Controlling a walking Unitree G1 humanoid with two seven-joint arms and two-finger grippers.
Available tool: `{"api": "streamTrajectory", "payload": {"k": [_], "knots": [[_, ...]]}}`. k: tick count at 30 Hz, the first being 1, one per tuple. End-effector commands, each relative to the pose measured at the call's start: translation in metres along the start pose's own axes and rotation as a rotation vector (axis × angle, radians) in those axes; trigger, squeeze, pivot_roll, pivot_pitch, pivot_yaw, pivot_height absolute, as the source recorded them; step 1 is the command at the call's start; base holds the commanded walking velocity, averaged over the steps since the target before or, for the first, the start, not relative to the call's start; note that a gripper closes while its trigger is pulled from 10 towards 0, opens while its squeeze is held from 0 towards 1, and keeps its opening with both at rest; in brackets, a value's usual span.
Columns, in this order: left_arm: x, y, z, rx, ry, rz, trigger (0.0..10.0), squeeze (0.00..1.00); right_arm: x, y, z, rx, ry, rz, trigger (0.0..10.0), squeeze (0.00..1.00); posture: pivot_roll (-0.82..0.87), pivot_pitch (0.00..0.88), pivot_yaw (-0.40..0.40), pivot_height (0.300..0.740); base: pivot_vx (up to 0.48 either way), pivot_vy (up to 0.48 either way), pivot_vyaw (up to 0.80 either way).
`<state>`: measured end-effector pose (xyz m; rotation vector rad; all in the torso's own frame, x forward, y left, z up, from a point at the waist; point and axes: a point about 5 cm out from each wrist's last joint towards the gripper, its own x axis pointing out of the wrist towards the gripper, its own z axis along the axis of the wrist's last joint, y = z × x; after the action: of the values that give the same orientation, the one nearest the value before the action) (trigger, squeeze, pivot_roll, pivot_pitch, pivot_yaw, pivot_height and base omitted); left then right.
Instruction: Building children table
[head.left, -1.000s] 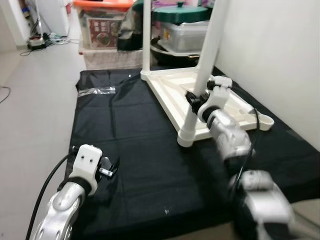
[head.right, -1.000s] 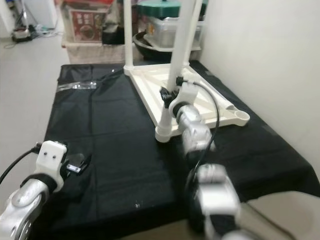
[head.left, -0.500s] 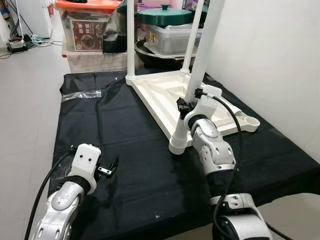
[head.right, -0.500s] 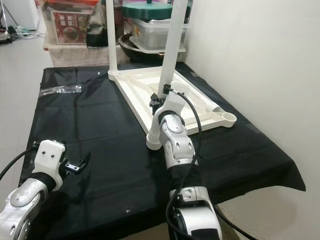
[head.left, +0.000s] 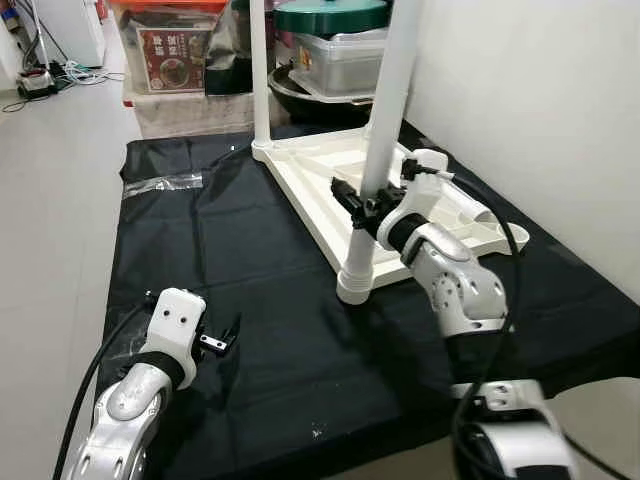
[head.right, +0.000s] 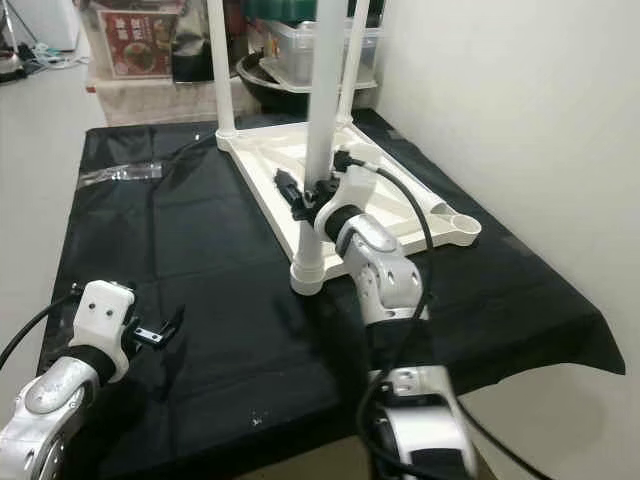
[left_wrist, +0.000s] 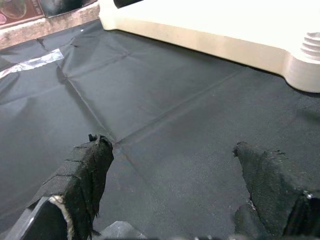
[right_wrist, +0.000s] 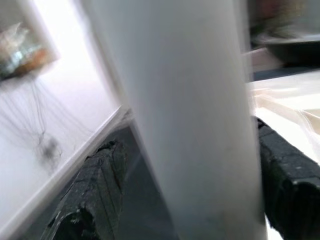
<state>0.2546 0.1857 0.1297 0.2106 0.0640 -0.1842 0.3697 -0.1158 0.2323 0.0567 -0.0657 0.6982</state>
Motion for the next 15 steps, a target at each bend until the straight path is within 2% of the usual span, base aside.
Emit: {"api": "streamTrajectory", "payload": {"k": [1,2,3,4,9,10,11,12,15], "knots": [[0.001,-0.001,-0.002,0.003,0.01,-0.012,10.0,0.0,0.003,0.004,-0.004,-0.083,0.038,0.162,10.0,0.0,0.03,0.0,-0.076,0.74,0.0,0.0,0.0],[0.001,-0.001,-0.002,0.003,0.01,-0.012,10.0,0.0,0.003,0.004,-0.004,-0.083,0.038,0.162,10.0,0.0,0.03,0.0,-0.076,0.74,0.0,0.0,0.0],[0.002,-0.001,-0.002,0.005,0.011,-0.012,10.0,0.0,0.003,-0.003,-0.011,-0.142,0.092,0.235,10.0,0.0,0.03,0.0,-0.077,0.74,0.0,0.0,0.0],[0.002,0.0,-0.002,0.006,0.011,-0.012,10.0,0.0,0.002,-0.005,-0.013,-0.155,0.109,0.273,10.0,0.0,0.04,0.0,-0.078,0.74,0.0,0.0,0.0],[0.002,0.0,-0.002,0.01,0.011,-0.012,10.0,0.0,0.008,-0.013,-0.009,-0.167,0.132,0.282,10.0,0.0,0.04,0.0,-0.079,0.74,0.0,0.0,0.0],[0.002,0.0,-0.002,0.011,0.01,-0.012,10.0,0.0,0.011,-0.016,-0.004,-0.146,0.128,0.281,6.4,0.0,0.05,0.0,-0.088,0.74,0.0,0.0,0.0],[0.001,0.0,-0.001,0.012,0.009,-0.01,10.0,0.0,0.015,-0.016,0.001,-0.118,0.114,0.277,5.0,0.0,0.06,0.0,-0.094,0.74,0.0,0.0,0.0],[0.0,0.0,-0.001,0.011,0.008,-0.007,10.0,0.0,0.019,-0.014,0.006,-0.088,0.094,0.281,7.0,0.0,0.06,0.0,-0.099,0.74,0.0,0.0,0.0],[0.0,0.0,-0.001,0.011,0.007,-0.005,10.0,0.0,0.02,-0.013,0.008,-0.07,0.083,0.292,7.0,0.0,0.06,0.0,-0.099,0.74,0.0,0.0,0.0]]}}
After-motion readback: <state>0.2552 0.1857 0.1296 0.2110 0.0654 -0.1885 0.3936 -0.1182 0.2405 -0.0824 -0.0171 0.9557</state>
